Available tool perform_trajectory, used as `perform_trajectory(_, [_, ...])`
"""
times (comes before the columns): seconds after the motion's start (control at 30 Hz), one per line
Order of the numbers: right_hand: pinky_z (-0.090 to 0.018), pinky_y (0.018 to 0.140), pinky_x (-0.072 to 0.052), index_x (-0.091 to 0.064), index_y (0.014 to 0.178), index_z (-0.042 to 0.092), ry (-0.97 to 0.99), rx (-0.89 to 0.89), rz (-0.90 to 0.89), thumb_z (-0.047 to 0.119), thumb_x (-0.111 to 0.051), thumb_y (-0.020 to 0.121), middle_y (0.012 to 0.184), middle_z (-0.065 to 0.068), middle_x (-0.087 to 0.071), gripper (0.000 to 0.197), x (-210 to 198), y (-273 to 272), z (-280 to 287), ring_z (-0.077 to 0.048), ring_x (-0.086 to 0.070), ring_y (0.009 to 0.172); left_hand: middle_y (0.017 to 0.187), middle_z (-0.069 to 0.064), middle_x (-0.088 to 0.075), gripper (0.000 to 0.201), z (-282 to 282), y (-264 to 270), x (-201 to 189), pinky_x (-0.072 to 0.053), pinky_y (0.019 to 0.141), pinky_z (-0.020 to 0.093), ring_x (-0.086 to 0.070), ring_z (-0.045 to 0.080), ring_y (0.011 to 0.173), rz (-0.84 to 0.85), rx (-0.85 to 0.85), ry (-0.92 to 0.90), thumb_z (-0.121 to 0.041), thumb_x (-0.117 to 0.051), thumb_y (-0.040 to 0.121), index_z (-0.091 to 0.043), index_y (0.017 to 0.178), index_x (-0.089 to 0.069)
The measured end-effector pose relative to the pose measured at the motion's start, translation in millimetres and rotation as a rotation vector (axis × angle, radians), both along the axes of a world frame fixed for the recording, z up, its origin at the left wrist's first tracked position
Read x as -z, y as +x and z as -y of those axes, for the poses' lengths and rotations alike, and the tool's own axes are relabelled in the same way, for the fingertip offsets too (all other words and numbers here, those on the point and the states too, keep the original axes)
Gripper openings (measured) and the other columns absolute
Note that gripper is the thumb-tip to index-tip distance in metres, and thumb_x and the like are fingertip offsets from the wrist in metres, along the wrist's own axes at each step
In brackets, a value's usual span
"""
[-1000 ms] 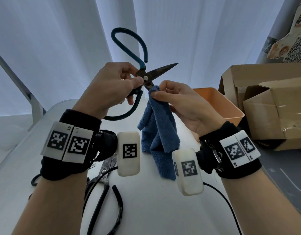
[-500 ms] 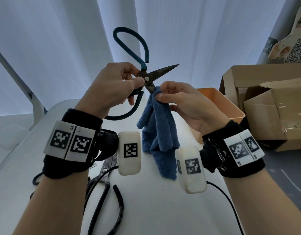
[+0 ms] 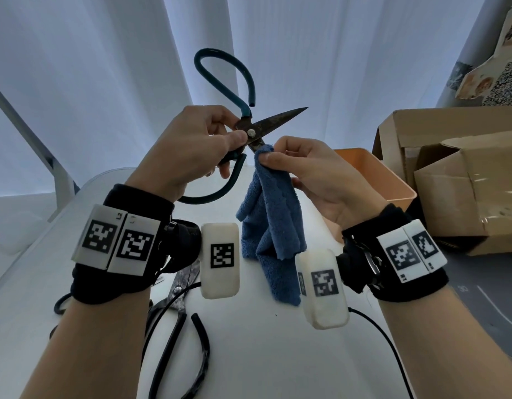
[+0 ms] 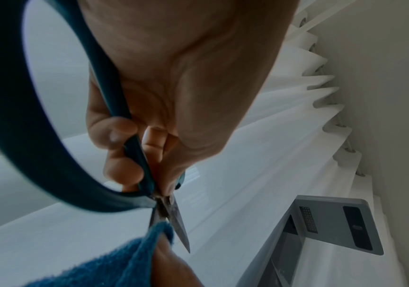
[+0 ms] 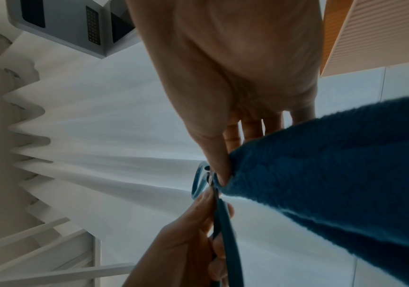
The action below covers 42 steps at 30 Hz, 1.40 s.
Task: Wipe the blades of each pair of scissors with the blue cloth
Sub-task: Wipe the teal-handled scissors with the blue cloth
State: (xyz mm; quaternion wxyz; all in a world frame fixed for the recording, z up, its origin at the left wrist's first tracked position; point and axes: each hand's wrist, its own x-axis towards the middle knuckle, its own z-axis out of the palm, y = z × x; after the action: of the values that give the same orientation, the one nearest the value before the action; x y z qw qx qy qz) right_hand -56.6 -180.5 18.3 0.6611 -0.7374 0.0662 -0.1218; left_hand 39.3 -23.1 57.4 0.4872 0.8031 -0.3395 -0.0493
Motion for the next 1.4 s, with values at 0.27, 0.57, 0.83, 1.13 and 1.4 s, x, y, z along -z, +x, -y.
perform_trajectory(0.27, [-0.026,0.078,-0.055,-0.070,0.097,0.013,0.087,0.151,0.016,0.012,-0.062,0.096,0.085,0.003,-0.070,0.008,-5.2,-4.6,19.9,-0.006,-0.066,0.075,0.061,0.001,-0.058,0.006,-7.4,3.1,-3.2,-0.036,0.041,0.017,-0.051,0.013,0.047,-0.006,0.006,0.018,-0.016,-0.063,0.097,-0.017,0.094,-0.068])
perform_trajectory(0.57, [-0.027,0.072,-0.054,-0.065,0.086,0.019,0.124,0.373,0.107,0.008,-0.062,0.093,0.083,0.000,-0.062,0.013,0.8,2.7,14.9,-0.012,-0.062,0.078,0.064,0.008,-0.061,0.007,-6.7,5.8,-1.5,-0.037,0.044,0.021,-0.054,0.018,0.053,0.010,-0.056,-0.007,-0.019,-0.064,0.095,-0.022,0.091,-0.068])
perform_trajectory(0.83, [-0.026,0.081,-0.054,-0.075,0.079,0.011,0.103,0.081,0.090,0.014,-0.056,0.095,0.084,-0.007,-0.073,0.025,-8.2,-4.0,-2.6,-0.008,-0.067,0.080,0.058,-0.001,-0.059,0.006,-3.9,3.4,-1.1,-0.037,0.042,0.019,-0.054,0.013,0.047,0.011,-0.063,-0.003,-0.016,-0.064,0.095,-0.019,0.091,-0.068])
perform_trajectory(1.13, [-0.031,0.080,-0.056,-0.059,0.090,0.010,0.110,0.058,0.106,-0.002,-0.067,0.089,0.090,-0.016,-0.070,0.015,0.2,3.6,-4.5,-0.021,-0.068,0.082,0.059,0.001,-0.057,0.005,-1.2,0.8,-2.0,-0.035,0.041,0.019,-0.053,0.014,0.046,-0.003,-0.027,-0.001,-0.016,-0.064,0.095,-0.018,0.092,-0.068])
perform_trajectory(1.4, [-0.034,0.087,-0.052,-0.052,0.094,0.013,0.095,0.017,0.059,-0.007,-0.062,0.091,0.084,-0.008,-0.068,0.023,-0.3,1.3,0.5,-0.023,-0.064,0.086,0.056,-0.003,-0.056,0.006,-2.4,2.8,-0.8,-0.036,0.041,0.019,-0.053,0.015,0.046,-0.004,-0.030,-0.009,-0.016,-0.065,0.095,-0.019,0.092,-0.068])
